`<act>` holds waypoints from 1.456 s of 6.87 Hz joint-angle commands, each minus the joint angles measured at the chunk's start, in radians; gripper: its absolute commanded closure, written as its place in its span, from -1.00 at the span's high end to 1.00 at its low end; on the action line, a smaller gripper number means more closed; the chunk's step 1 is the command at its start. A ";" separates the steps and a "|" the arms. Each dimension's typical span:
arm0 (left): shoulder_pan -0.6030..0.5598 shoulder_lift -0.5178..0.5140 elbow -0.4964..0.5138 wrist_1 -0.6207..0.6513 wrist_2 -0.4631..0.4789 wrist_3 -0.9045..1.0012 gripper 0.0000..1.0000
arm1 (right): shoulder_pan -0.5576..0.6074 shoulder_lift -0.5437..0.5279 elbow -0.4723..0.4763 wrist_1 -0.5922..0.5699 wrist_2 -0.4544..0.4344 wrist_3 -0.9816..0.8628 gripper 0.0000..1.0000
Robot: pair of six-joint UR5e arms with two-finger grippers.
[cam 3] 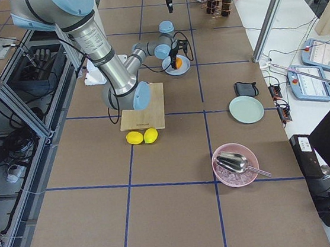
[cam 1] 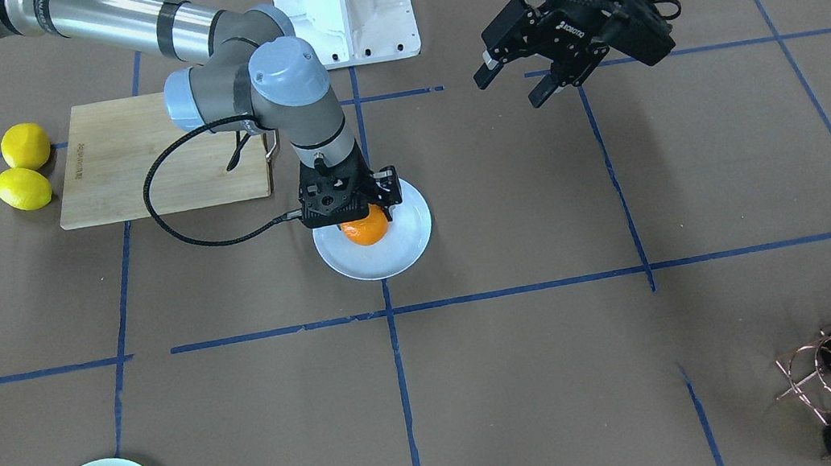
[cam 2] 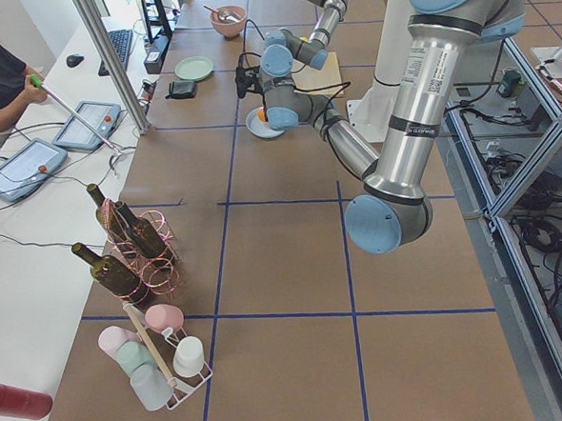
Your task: Pick orange to plate
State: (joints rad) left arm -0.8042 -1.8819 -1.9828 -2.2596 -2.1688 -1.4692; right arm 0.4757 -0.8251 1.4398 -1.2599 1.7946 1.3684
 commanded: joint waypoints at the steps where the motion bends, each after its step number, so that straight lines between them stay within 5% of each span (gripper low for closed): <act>1: -0.001 0.013 0.001 0.000 0.001 0.001 1.00 | -0.002 0.009 -0.009 -0.001 -0.007 -0.002 0.99; 3: -0.001 0.033 0.018 0.003 0.007 0.003 1.00 | 0.006 -0.008 0.057 -0.006 0.006 -0.011 1.00; 4: -0.003 0.065 0.042 0.003 0.018 0.016 1.00 | 0.052 -0.088 0.212 -0.012 0.067 -0.009 1.00; 5: -0.012 0.078 0.079 0.006 0.045 0.035 1.00 | 0.167 -0.233 0.358 -0.010 0.223 -0.012 1.00; 8: -0.137 0.261 0.088 0.098 0.037 0.634 1.00 | 0.662 -0.454 0.371 -0.059 0.605 -0.441 1.00; 10: -0.440 0.372 0.111 0.222 -0.065 1.144 1.00 | 0.890 -0.533 0.363 -0.298 0.661 -0.930 1.00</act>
State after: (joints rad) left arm -1.0679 -1.5667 -1.8893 -2.1111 -2.1633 -0.6121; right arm 1.2342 -1.3003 1.8074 -1.4383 2.4228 0.7177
